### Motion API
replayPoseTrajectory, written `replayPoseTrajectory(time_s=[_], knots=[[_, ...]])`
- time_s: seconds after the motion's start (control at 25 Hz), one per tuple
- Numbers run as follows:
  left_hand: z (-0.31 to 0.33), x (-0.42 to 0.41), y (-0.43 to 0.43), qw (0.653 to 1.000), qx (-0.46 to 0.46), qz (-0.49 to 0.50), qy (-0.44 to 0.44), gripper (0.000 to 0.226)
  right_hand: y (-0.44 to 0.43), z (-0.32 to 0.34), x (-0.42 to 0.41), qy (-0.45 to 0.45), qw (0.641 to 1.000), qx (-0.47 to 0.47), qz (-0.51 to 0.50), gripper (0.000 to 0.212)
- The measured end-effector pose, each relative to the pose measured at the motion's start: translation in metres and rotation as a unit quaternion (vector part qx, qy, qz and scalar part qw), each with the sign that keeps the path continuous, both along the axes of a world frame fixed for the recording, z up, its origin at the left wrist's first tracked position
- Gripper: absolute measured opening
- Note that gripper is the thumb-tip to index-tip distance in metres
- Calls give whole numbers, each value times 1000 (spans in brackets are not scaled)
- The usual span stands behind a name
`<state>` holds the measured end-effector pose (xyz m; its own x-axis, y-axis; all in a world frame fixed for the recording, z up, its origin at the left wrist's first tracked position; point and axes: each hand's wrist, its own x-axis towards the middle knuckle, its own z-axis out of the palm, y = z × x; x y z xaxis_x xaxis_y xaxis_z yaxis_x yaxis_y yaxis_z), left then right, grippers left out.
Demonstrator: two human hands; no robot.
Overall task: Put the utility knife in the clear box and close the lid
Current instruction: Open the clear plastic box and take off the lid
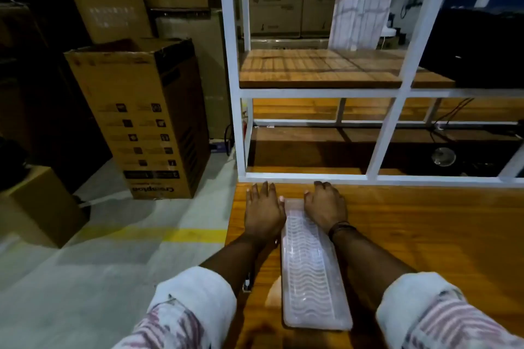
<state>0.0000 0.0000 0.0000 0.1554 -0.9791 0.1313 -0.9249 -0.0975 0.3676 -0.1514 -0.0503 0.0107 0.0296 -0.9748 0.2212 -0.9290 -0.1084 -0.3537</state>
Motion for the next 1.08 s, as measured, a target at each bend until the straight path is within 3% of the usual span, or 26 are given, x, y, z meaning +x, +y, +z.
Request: replayPoseTrajectory(time_s=[0.16,0.44,1.08], knots=[[-4,-2,-4,983,-2,9,181,44,-7,-8,-11,-125,981,117,-87,51],[-13,-18,-20,912,10,69,405,42,-12,-20,-11,-173,973,107,-109,57],[-35,-26,-22,888,-50,87,450,38,-11,-25,-8,-170,978,39,-110,50]])
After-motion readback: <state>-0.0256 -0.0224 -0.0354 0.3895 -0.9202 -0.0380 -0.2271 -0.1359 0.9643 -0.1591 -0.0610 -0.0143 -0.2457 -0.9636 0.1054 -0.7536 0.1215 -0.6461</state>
